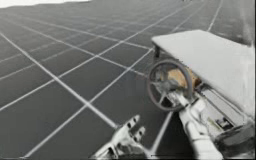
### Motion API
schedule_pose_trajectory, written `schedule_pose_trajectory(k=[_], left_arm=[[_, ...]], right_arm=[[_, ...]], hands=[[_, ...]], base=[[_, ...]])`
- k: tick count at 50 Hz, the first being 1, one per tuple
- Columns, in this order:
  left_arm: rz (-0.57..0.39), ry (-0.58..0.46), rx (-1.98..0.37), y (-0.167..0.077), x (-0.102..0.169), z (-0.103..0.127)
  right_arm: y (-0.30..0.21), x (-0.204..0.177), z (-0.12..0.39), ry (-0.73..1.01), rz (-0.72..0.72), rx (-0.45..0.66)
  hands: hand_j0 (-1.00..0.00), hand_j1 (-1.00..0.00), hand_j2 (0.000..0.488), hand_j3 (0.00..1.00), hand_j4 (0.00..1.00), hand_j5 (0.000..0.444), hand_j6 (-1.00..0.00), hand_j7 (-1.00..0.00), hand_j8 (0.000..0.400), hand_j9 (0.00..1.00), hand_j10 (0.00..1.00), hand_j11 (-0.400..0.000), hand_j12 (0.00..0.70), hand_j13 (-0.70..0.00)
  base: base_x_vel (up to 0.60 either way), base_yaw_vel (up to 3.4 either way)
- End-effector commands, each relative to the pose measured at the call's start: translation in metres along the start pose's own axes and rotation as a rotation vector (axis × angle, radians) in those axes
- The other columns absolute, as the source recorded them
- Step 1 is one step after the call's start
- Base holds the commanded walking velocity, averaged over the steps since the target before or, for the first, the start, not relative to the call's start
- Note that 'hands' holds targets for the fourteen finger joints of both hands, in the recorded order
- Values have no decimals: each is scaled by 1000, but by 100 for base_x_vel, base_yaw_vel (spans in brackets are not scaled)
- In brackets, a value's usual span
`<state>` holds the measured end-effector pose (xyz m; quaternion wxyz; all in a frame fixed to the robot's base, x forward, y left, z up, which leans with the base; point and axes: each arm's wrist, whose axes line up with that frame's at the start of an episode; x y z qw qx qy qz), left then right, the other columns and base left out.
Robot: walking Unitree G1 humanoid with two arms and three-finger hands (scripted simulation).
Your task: Pick up and drop off the object
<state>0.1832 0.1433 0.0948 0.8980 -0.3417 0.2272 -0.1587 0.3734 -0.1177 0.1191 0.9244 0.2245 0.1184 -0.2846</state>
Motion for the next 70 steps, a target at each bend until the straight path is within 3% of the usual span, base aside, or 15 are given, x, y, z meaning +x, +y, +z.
schedule_pose_trajectory(k=[1,70], left_arm=[[-9,-5,-14,2,-1,-1],[-9,-5,-14,2,-1,-1]], right_arm=[[4,-4,7,-28,12,-1],[4,-4,7,-28,12,-1]], hands=[[0,0,0,1000,1000,0,0,0,0,1000,1000,-400,0,-700],[0,0,0,1000,1000,0,0,0,0,1000,1000,-400,0,-700]], base=[[21,-146],[25,-50]])
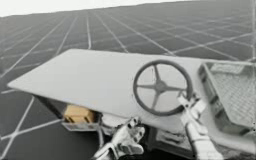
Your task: Pick up and drop off the object
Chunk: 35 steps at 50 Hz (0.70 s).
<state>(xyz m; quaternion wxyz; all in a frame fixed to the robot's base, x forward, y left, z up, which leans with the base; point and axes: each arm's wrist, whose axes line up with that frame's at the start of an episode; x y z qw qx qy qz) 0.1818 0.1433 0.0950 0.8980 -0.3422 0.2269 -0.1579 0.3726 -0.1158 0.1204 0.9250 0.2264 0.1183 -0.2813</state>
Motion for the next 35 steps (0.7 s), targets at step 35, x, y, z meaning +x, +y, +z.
schedule_pose_trajectory(k=[35], left_arm=[[-290,98,303,-155,187,55]], right_arm=[[-289,114,382,-555,-587,307]], hands=[[0,0,0,1000,1000,0,0,0,0,1000,1000,-400,0,-700]], base=[[3,-16]])
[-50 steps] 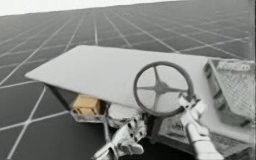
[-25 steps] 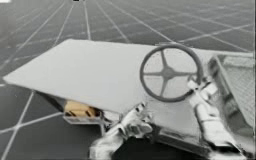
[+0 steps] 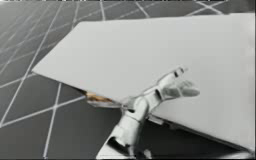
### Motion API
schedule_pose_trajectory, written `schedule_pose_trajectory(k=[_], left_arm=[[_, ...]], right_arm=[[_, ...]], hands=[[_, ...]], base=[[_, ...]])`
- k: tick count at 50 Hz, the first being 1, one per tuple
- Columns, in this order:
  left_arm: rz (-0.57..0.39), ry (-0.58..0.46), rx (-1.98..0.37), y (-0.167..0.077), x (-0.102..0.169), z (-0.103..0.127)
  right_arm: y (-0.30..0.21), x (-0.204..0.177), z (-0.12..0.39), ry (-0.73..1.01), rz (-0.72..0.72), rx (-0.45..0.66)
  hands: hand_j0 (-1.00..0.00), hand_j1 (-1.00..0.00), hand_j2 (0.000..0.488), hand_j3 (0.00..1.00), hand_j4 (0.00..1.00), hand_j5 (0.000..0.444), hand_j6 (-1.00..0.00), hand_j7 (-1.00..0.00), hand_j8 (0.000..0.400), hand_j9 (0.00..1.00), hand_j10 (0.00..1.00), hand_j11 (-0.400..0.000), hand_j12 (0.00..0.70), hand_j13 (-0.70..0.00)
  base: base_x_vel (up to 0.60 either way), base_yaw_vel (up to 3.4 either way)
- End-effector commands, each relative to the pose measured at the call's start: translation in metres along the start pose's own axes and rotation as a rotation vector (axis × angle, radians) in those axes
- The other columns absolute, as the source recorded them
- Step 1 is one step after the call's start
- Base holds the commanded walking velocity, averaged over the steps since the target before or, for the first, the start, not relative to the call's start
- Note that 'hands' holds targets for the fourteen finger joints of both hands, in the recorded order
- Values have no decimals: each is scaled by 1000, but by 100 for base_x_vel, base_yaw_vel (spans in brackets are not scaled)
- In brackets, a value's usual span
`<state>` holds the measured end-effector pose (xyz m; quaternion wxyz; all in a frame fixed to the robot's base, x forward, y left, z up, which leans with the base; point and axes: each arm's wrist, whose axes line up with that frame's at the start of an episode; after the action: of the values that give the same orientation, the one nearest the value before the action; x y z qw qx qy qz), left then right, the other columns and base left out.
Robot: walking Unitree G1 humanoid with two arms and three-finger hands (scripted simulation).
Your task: Pick up and drop off the object
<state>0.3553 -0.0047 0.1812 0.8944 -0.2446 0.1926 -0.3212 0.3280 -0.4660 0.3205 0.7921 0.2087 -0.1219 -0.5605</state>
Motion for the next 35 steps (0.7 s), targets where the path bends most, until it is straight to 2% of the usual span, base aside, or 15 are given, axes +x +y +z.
schedule_pose_trajectory(k=[1,5,8,9,10,11,12,13,14,15,18,21,25,31,35], left_arm=[[-13,12,39,-13,3,-7],[51,-16,20,-4,-14,-9],[110,-50,-16,0,-26,-3],[137,-34,-26,15,-28,-1],[154,-64,-30,14,-40,6],[163,-71,-32,19,-40,-2],[184,-82,-39,6,-41,8],[178,-86,-41,11,-40,5],[195,-102,-38,10,-42,4],[205,-94,-60,13,-36,14],[175,-72,-73,17,-24,5],[110,-65,-58,1,-17,5],[61,-88,-60,-18,-9,8],[175,-380,68,-25,-17,41],[219,-512,-2,-15,-44,52]], right_arm=[[-24,97,10,9,-97,42],[5,77,-2,43,-55,32],[5,81,-49,141,-90,-13],[6,81,-68,161,-61,-40],[19,82,-79,190,-56,-51],[22,76,-80,223,-39,-82],[38,82,-89,225,-42,-96],[43,78,-95,225,-37,-109],[50,77,-97,249,-29,-129],[52,82,-95,254,-23,-142],[44,96,-82,223,-53,-159],[18,89,-69,206,-11,-225],[10,40,-69,168,107,-277],[5,-106,-52,-161,515,-398],[48,-199,-56,-327,837,-419]], hands=[[0,0,0,1000,1000,0,0,0,0,1000,1000,-400,0,-700],[0,0,0,1000,1000,0,0,0,0,1000,1000,-400,0,-700],[0,0,0,1000,1000,0,0,0,0,1000,1000,-400,0,-700],[0,0,0,932,1000,34,0,0,0,1000,1000,-400,0,-700],[0,0,0,211,978,383,0,0,0,1000,1000,-400,0,-700],[0,0,0,0,190,95,0,0,0,1000,1000,-400,0,-700],[0,0,0,0,0,0,0,0,0,932,1000,-400,0,-700],[0,0,0,0,0,0,0,0,0,211,978,-391,0,-684],[0,0,0,0,0,0,0,0,0,0,190,-76,0,-133],[0,0,0,0,0,0,0,0,0,0,0,0,0,0],[0,0,0,0,0,0,0,0,0,0,0,0,0,0],[0,0,0,0,0,0,0,0,0,0,0,0,0,0],[0,0,0,0,0,0,0,0,0,0,0,0,0,0],[0,0,0,0,0,0,0,0,0,0,0,0,0,0],[0,0,0,0,0,0,0,0,0,0,0,0,0,0]], base=[[0,-42],[0,-35],[0,-21],[0,-13],[0,-9],[0,-5],[0,-1],[0,1],[0,3],[0,4],[0,4],[0,0],[0,-6],[0,-7],[0,-2]])
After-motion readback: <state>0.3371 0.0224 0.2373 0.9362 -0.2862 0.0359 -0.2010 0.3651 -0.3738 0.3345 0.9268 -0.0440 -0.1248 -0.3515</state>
